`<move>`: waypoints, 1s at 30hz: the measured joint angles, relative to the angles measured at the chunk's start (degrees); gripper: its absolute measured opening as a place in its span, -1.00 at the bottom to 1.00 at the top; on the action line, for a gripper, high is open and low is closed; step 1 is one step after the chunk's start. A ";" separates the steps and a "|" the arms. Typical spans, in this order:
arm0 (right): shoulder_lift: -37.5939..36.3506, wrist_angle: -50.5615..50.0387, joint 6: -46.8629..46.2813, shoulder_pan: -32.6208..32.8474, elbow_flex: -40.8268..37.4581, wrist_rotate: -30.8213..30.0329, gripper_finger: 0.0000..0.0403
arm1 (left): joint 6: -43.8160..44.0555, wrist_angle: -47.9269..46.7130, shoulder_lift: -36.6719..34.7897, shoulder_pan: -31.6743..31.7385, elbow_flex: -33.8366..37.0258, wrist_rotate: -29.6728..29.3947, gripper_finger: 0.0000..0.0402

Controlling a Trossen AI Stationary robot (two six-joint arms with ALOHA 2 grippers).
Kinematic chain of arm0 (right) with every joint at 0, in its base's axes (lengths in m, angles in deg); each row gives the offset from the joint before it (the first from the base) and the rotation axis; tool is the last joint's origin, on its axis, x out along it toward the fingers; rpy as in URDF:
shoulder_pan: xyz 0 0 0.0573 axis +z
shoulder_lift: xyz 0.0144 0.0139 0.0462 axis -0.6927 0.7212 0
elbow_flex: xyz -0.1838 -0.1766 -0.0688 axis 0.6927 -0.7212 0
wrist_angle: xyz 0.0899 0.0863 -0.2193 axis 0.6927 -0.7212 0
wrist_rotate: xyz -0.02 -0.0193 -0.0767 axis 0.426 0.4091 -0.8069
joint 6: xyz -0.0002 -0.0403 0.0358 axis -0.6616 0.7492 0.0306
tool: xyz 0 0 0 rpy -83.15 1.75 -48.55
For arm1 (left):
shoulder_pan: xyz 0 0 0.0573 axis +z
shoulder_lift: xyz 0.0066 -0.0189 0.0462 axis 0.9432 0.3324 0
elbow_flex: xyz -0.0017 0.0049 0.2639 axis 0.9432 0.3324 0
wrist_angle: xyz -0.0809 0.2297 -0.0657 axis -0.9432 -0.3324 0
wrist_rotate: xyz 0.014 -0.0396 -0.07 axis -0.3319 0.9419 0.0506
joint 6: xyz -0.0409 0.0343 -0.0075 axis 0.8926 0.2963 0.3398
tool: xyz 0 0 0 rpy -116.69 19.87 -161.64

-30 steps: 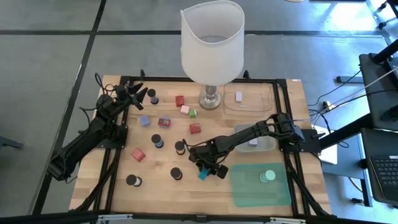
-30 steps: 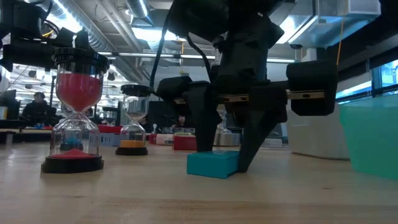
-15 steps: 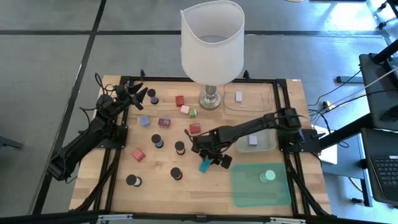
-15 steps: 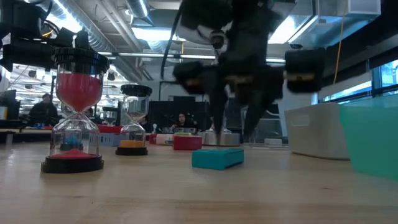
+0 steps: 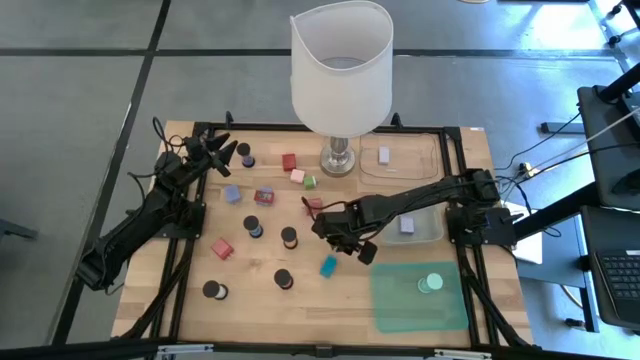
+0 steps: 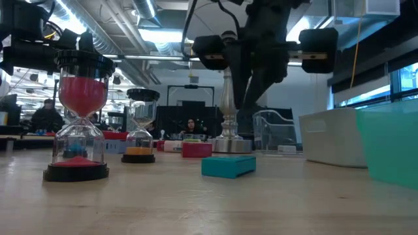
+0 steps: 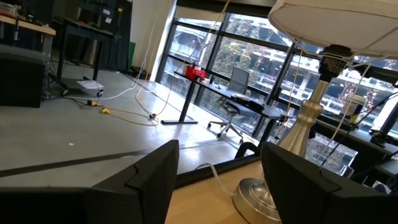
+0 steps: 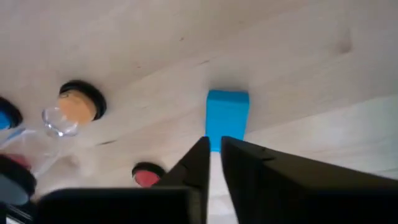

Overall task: Pick & Place Office items
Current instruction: Put the blue timer into the transparent bin

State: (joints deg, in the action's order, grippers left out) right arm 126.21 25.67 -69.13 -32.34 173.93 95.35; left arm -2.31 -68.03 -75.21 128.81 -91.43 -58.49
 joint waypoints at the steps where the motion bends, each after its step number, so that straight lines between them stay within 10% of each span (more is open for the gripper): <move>1: 0.06 -0.07 0.00 0.06 -0.02 0.00 -0.68 | 0.01 0.00 0.00 0.00 0.00 0.00 0.13; 20: 7.47 7.31 0.08 0.88 0.05 4.45 0.65 | 0.01 -0.16 0.00 -0.01 0.00 0.00 0.13; 30: 10.07 7.94 -2.18 0.88 -0.01 8.30 0.90 | 0.00 -0.34 0.00 0.00 -0.02 0.00 0.13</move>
State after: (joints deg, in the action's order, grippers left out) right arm 136.28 33.62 -71.31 -31.46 173.92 103.65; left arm -2.31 -68.37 -75.21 128.81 -91.46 -58.49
